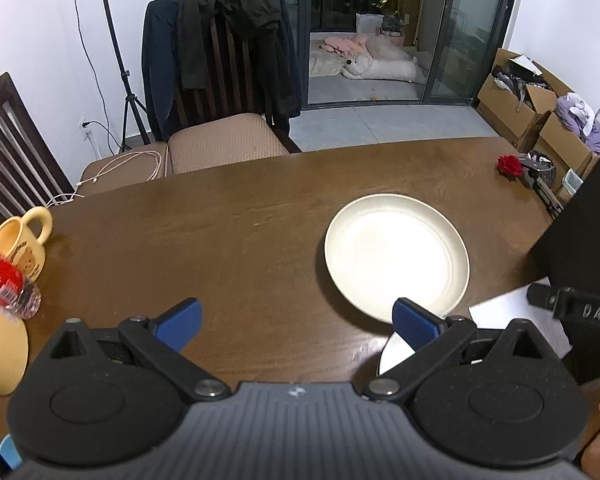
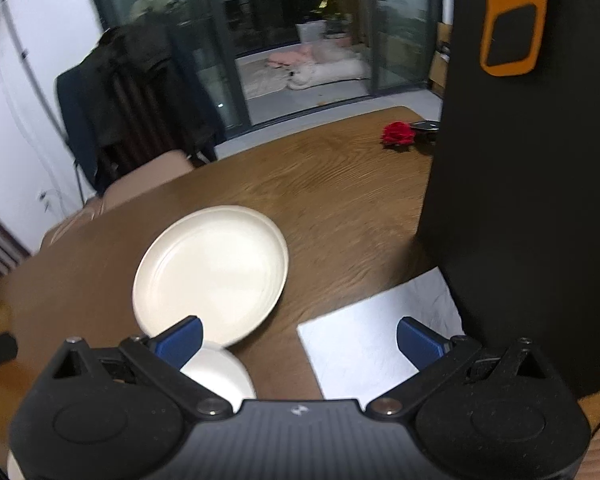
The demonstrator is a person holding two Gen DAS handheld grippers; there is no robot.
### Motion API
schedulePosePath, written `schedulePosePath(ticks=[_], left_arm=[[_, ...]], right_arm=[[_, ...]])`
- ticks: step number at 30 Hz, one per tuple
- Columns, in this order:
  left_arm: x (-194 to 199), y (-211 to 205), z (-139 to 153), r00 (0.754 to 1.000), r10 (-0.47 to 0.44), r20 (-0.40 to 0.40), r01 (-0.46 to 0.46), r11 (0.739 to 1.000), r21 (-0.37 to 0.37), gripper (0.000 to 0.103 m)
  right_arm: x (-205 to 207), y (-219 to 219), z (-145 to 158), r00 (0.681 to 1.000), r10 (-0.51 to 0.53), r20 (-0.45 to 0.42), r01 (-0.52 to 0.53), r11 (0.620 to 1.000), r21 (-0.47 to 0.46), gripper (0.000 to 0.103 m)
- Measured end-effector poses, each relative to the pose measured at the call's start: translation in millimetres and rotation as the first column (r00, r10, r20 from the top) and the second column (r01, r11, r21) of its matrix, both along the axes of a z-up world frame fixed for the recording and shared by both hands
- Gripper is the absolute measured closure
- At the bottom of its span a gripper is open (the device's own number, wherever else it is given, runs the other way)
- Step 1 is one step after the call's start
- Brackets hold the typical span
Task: Organize plates and bowls
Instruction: 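Move both grippers across the table toward the cream plate beside the black bag, then lower both grippers and close them on the cream plate's rim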
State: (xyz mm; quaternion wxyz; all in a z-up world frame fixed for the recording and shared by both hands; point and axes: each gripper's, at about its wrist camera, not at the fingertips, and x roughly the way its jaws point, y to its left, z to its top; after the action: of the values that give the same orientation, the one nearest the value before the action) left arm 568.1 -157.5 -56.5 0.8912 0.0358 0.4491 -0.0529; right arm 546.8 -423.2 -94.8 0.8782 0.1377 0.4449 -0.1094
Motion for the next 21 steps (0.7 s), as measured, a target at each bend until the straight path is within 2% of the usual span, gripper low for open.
schedulePosePath(ticks=[7,10,14,21], left_arm=[[43.0,-16.3,-6.5,1.000,0.000,-0.019,0.000,1.000,0.013,0.000],[61.9,-22.1,-7.4,0.999,0.001,-0.032,-0.001,1.000,-0.005,0.000],[88.9,-33.5,-9.8,0.999,0.004,-0.036,-0.004,1.000,0.009,0.000],[134.2,-51.8,-27.3,0.995,0.024,-0.099,-0.022,0.999,0.029,0.000]], right_arm=[[36.7,-28.3,-1.2,0.997,-0.073,0.013,0.072,0.996,0.051,0.000],[52.3,-32.0,-1.8,0.998,-0.069,0.007,0.068,0.997,0.048,0.000],[74.9,-37.2,-4.0,0.998,-0.054,-0.013,0.054,0.998,0.039,0.000],[111.2,-40.5,-15.8,0.997,-0.033,-0.070,0.037,0.998,0.051,0.000]])
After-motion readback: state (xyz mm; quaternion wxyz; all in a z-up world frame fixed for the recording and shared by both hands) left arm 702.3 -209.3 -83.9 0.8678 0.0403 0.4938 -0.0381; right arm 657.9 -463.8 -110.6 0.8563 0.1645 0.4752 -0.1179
